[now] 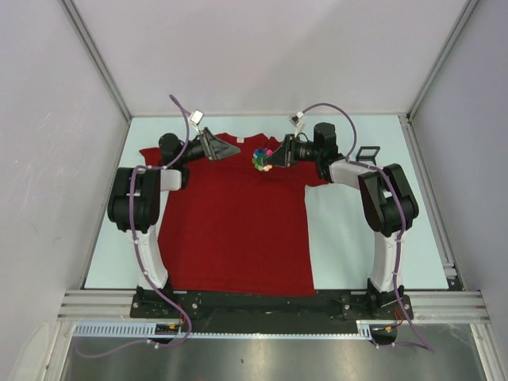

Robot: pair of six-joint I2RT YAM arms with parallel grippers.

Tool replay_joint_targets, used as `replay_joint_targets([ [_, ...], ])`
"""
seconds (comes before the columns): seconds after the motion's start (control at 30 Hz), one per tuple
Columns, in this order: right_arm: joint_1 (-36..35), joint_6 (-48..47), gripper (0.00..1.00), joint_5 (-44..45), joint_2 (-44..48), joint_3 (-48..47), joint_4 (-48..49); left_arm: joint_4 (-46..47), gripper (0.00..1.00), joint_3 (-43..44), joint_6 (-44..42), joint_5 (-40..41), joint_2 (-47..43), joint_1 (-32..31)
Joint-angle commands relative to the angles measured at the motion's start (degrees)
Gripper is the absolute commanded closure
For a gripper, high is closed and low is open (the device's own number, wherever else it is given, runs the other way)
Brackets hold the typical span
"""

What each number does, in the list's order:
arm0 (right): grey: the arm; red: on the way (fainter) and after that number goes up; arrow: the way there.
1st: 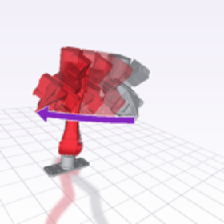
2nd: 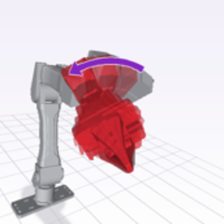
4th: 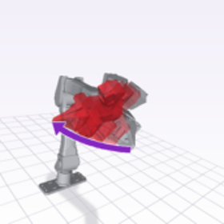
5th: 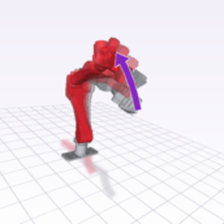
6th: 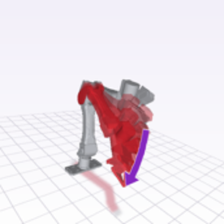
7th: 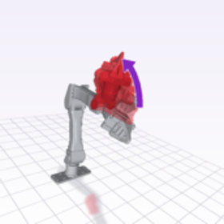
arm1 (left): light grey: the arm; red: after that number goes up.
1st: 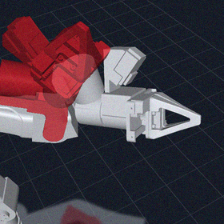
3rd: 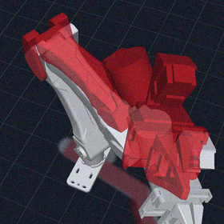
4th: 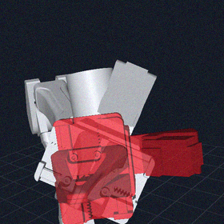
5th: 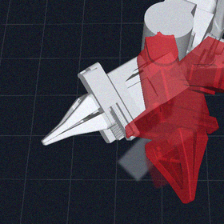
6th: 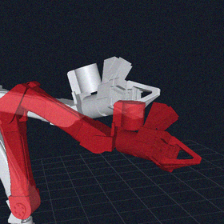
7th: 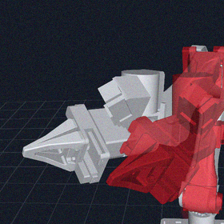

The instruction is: Remove the brooch from the garment

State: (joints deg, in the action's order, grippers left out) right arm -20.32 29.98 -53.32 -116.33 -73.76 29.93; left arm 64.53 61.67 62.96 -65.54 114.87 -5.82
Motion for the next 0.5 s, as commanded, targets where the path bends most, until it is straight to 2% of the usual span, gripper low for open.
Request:
replay_joint_targets([
  [0.0,0.5,2.0,1.00,-1.0,2.3,0.1,4.3,33.7,0.46,2.0,20.5,-0.2,5.0,0.5],
  [0.07,0.4,2.5,1.00,-1.3,2.2,0.3,5.2,30.9,0.47,1.7,19.0,0.1,4.6,0.2],
  [0.27,0.2,5.9,1.00,-2.2,1.7,0.5,8.6,10.0,0.46,-0.4,-1.1,3.4,-1.2,-1.8],
  [0.47,0.4,11.9,1.00,-4.0,0.1,0.9,15.1,2.9,0.47,1.5,-5.7,3.2,-1.8,-4.5],
])
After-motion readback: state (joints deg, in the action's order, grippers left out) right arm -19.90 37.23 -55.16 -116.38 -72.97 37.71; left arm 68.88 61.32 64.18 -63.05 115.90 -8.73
